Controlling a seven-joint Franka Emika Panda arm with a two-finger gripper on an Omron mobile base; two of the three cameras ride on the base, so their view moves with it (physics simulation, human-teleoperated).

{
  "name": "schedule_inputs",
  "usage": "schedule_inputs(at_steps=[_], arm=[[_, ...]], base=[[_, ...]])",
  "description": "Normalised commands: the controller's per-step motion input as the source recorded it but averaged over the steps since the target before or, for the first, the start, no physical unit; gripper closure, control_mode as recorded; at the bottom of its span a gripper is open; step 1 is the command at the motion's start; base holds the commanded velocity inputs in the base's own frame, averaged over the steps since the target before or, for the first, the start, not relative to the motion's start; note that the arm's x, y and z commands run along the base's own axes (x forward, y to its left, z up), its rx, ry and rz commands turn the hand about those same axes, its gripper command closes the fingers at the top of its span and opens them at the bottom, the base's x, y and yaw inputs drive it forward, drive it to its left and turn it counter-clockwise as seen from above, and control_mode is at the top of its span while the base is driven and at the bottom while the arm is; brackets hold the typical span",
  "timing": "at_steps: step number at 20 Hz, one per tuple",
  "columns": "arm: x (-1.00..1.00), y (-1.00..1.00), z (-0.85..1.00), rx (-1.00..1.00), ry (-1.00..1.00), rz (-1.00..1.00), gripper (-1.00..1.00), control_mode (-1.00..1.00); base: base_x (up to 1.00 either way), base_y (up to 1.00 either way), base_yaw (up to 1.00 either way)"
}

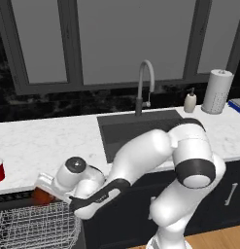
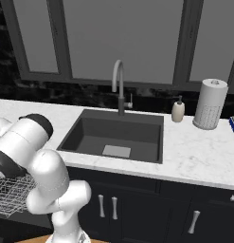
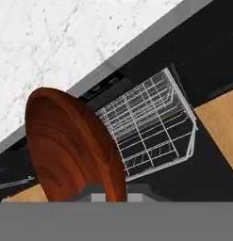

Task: Pick up the cup and bowl from the counter, place them in the dishwasher, and close the dishwasher door.

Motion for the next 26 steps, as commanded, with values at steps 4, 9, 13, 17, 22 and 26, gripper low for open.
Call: schedule_inputs(at_steps=[4, 9, 13, 17, 22, 26], arm=[[-0.52, 0.11, 0.51, -0.08, 0.16, 0.00, 1.00, -1.00], [-0.22, 0.29, 0.25, -0.16, 0.17, 0.02, 1.00, -1.00], [0.00, 0.28, -0.04, -0.03, -0.02, 0.01, 1.00, -1.00], [-0.08, 0.21, -0.42, 0.00, -0.02, 0.00, 1.00, -1.00], [-0.03, 0.27, -0.47, 0.00, 0.00, 0.00, 1.00, -1.00], [0.00, 0.35, -0.52, 0.00, 0.03, 0.00, 1.00, -1.00]], base=[[0.00, 0.00, 0.00], [0.00, 0.00, 0.00], [0.00, 0.00, 0.00], [0.00, 0.00, 0.00], [0.00, 0.00, 0.00], [0.00, 0.00, 0.00]])
